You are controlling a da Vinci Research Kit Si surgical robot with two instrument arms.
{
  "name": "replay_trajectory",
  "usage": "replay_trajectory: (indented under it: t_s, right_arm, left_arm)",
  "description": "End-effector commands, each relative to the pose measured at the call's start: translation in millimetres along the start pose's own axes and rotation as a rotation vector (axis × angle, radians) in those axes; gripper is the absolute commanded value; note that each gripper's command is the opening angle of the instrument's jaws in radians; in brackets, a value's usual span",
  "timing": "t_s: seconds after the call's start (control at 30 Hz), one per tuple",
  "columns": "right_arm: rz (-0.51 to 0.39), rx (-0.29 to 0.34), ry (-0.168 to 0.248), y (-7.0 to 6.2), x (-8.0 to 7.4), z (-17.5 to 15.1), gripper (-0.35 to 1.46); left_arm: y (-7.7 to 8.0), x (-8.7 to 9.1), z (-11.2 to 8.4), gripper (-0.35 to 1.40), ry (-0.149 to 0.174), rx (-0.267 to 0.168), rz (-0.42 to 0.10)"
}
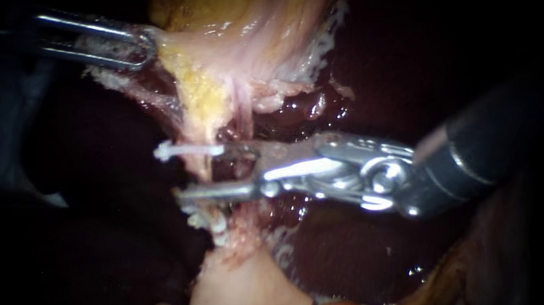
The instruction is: Going back third clip left tube
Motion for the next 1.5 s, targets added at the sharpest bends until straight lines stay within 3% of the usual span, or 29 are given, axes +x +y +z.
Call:
replay_trajectory:
  t_s: [0.03,0.27,0.57,1.0,1.33,1.5]
  right_arm:
    - [-0.035,-0.005,-0.008,-0.3,-0.3,-1.1,0.50]
    - [-0.154,-0.011,-0.018,-1.2,-1.5,-7.8,0.50]
    - [-0.221,-0.016,-0.022,-1.0,-0.8,-14.1,0.50]
    - [-0.233,-0.012,-0.022,-1.1,-1.0,-14.8,0.50]
    - [-0.233,-0.012,-0.022,-1.1,-1.0,-14.8,0.50]
    - [-0.234,-0.012,-0.022,-1.2,-1.0,-14.9,0.50]
  left_arm:
    - [0.0,0.0,-0.1,-0.35,0.000,-0.001,0.001]
    - [0.0,0.0,-0.1,-0.35,0.000,-0.001,0.001]
    - [0.0,0.0,-0.1,-0.35,0.000,-0.001,0.001]
    - [-0.7,-0.2,1.5,-0.35,0.004,0.005,0.004]
    - [-1.4,-1.7,5.8,-0.35,-0.012,0.000,0.015]
    - [-1.5,-2.1,6.8,-0.35,-0.017,-0.002,0.018]
